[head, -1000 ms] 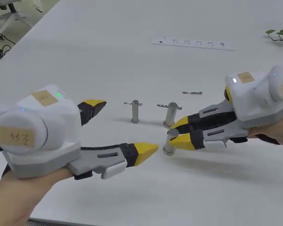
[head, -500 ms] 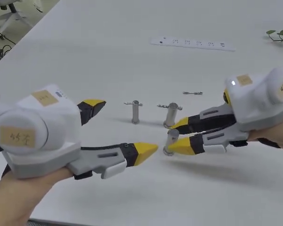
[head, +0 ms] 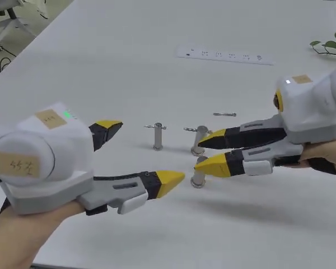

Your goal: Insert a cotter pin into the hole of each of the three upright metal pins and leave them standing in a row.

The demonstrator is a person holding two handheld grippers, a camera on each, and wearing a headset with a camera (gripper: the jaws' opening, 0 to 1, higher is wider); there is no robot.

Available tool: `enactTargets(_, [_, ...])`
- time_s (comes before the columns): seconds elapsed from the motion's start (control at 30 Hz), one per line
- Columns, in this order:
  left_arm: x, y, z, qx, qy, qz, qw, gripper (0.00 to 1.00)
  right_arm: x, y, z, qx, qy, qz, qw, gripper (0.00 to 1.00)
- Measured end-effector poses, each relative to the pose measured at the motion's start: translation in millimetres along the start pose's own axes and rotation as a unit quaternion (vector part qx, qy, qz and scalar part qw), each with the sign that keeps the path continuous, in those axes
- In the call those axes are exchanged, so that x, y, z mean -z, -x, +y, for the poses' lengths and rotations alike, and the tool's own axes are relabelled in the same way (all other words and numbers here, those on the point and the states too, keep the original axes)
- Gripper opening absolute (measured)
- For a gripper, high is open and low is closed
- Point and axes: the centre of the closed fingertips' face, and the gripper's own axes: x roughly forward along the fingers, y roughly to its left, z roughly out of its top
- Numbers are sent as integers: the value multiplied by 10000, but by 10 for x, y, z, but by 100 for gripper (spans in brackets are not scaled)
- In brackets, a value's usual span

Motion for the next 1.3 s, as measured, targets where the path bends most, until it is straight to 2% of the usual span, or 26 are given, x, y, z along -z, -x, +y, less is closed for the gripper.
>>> enactTargets(0.3, [-33, 8, 18, -28, 32, -76, 10000, 81, -145, 197, -204, 391, -114, -76, 9991, 37])
enactTargets(0.53, [-49, 14, 21, -27, 18, -98, 9999, 81, -162, 357, -502, 892, -259, -63, 9957, 35])
enactTargets(0.6, [-54, 17, 29, -39, 12, -108, 9999, 81, -133, 414, -635, 1125, -233, 23, 9934, 35])
enactTargets(0.73, [-60, 18, 32, -36, 13, -119, 9999, 81, -122, 485, -796, 1350, -258, 74, 9905, 34])
enactTargets(0.83, [-52, 13, 28, -29, -8, -89, 10000, 81, -81, 539, -941, 1527, -251, 221, 9877, 33])
enactTargets(1.0, [-63, 9, 44, -62, -8, -121, 9999, 81, -26, 593, -1127, 1690, -246, 392, 9845, 27])
enactTargets(1.13, [-50, 2, 47, -64, -22, -88, 9999, 81, 33, 614, -1269, 1798, -257, 552, 9818, 25])
enactTargets(1.3, [-51, -11, 47, -62, -55, -91, 9999, 80, 128, 632, -1459, 1935, -120, 898, 9769, 21])
